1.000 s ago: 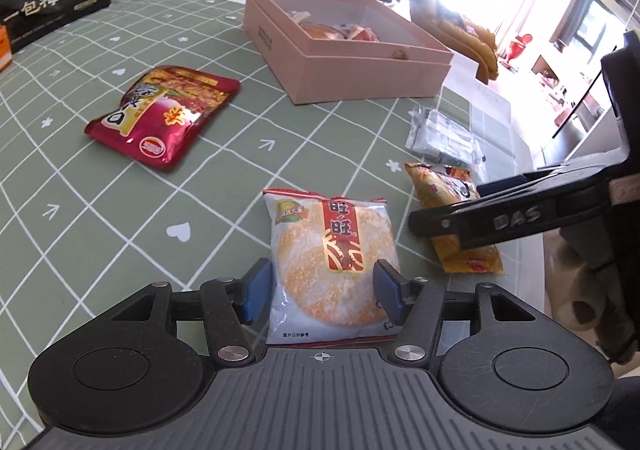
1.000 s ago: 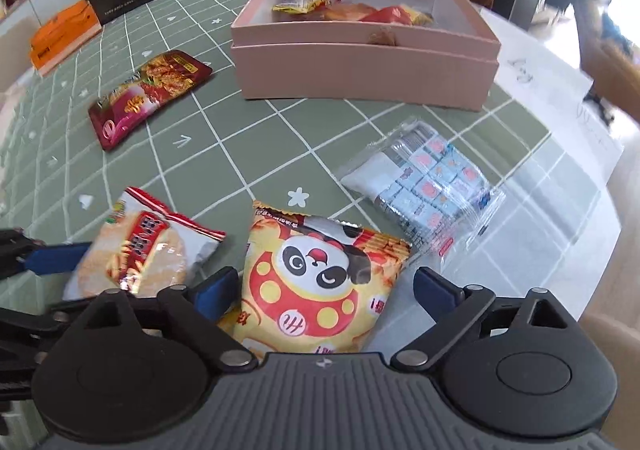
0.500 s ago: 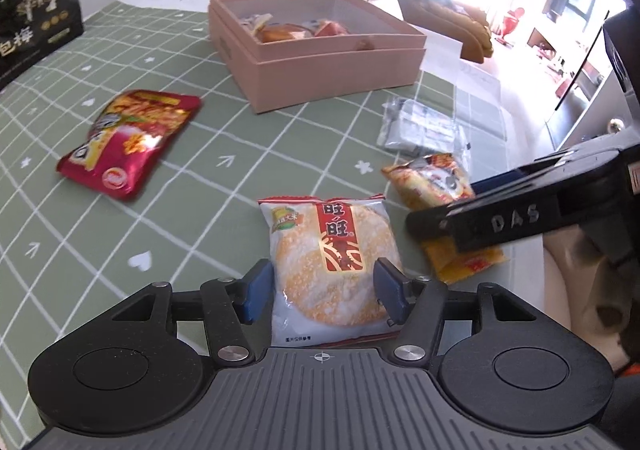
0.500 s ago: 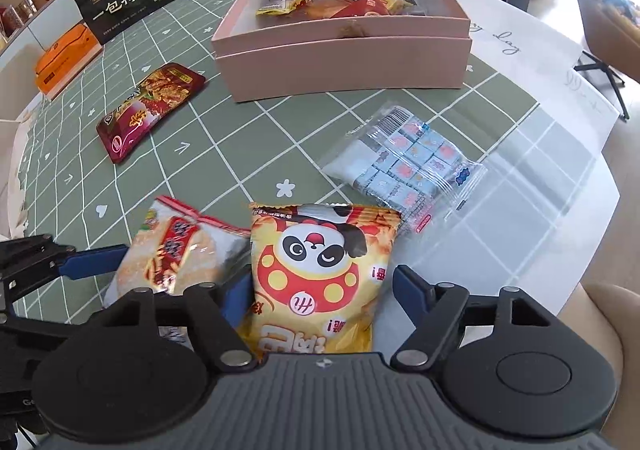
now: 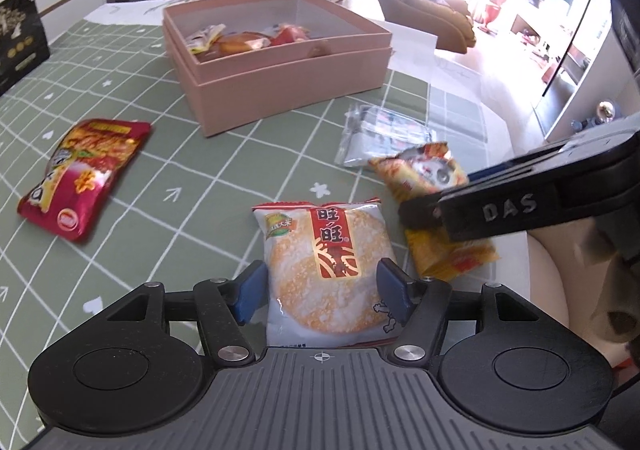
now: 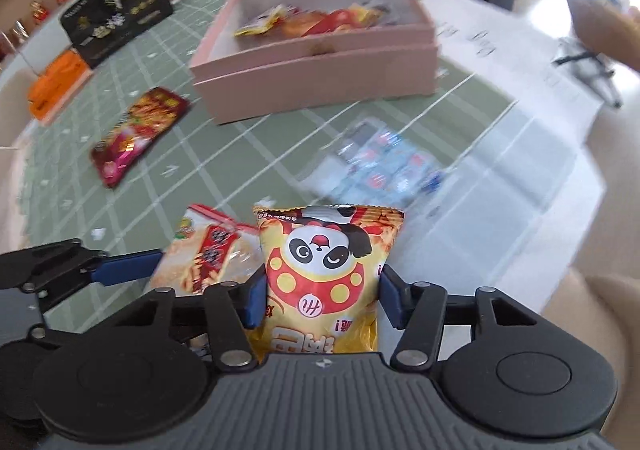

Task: Organize snacks

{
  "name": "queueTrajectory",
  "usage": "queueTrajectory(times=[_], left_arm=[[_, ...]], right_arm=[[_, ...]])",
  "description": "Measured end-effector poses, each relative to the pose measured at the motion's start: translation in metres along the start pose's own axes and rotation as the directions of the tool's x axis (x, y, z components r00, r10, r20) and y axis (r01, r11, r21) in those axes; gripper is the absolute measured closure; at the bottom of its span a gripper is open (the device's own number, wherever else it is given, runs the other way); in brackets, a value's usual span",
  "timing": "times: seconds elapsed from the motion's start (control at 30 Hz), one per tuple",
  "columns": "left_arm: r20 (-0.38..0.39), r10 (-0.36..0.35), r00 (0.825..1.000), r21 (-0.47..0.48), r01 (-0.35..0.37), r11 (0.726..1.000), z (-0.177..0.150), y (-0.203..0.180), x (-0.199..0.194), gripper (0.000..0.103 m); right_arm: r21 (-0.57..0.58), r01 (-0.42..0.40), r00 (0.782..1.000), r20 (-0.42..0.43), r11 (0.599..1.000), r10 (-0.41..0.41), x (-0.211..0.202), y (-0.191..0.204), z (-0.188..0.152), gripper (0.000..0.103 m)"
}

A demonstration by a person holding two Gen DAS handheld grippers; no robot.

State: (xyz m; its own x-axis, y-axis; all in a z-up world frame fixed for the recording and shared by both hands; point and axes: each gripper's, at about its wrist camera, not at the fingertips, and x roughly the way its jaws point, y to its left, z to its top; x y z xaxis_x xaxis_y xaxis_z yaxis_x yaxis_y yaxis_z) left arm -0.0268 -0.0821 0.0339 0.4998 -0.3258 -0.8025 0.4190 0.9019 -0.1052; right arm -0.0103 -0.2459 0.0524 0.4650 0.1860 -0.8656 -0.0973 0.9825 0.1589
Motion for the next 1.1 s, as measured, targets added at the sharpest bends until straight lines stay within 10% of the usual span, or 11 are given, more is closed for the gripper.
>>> queueTrajectory(times=[0.27, 0.47, 0.77, 1.1], left_arm=[[0.043, 0.111, 0.993, 0.074, -0.113, 0.991, 0.001, -0.002, 0.003, 0.013], [0.059, 0.096, 0.994, 0.041, -0.098, 0.994, 0.008, 0.012, -0.011, 0.025], [0.011, 0.119, 0.993, 0.241, -0.118, 0.963, 0.002, -0.042, 0.013, 0.016], [-0.032, 0.162, 0.986, 0.035, -0.161, 0.986, 0.007, 0.000, 0.017, 0.017]], right_arm=[[0.022, 0.021, 1.000, 0.001, 1.000, -0.021, -0.005, -0.022, 0.002, 0.049], [0.043, 0.013, 1.000, 0.014, 0.999, -0.013, -0.006, -0.031, 0.000, 0.049], [0.056, 0.037, 0.998, 0.051, 0.998, -0.040, -0.017, -0.043, 0.010, 0.049], [0.016, 0.021, 0.999, 0.030, 1.000, -0.022, -0.016, -0.038, 0.002, 0.049]])
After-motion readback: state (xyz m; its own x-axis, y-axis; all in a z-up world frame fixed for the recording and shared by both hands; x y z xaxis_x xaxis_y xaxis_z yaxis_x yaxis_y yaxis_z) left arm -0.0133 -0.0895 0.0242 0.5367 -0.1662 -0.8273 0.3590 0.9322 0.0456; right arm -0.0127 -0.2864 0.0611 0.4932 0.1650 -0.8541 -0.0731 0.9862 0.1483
